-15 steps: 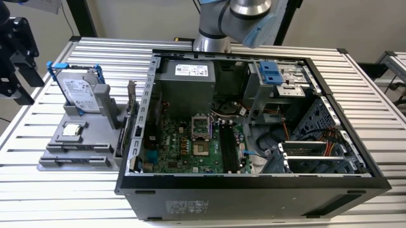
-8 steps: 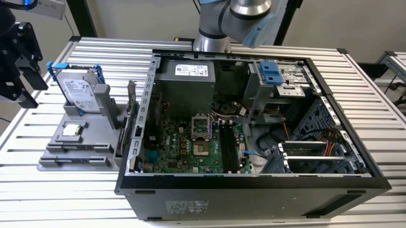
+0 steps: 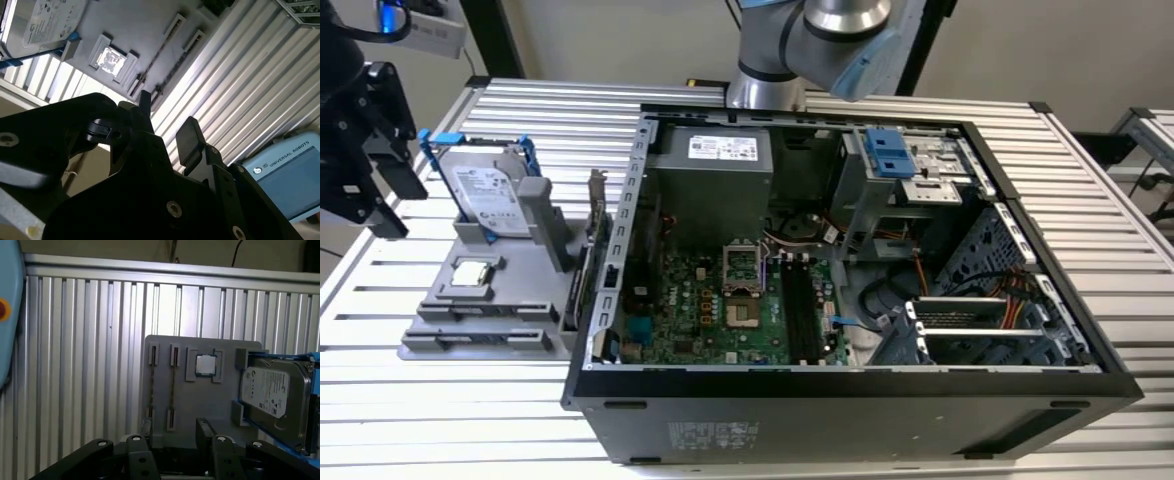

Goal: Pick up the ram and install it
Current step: 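Pick up the ram and move it above insertion slot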

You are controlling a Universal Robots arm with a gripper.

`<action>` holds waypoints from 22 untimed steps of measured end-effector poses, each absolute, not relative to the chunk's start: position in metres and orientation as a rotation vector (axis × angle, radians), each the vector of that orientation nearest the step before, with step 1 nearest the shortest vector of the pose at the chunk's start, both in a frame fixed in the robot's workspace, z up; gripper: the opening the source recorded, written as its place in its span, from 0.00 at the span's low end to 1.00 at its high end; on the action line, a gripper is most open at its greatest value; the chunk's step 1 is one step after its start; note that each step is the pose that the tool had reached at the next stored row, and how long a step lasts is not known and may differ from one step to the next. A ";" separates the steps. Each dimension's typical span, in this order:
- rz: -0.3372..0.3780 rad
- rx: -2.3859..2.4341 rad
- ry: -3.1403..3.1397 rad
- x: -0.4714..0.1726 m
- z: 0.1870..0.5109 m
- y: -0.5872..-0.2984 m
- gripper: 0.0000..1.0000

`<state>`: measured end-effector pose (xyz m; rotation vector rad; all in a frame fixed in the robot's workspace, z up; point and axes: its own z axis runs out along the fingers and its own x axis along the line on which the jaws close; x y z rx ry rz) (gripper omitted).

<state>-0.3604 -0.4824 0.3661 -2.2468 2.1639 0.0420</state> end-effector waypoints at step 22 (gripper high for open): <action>0.028 -2.258 2.167 -0.360 0.342 -0.482 1.00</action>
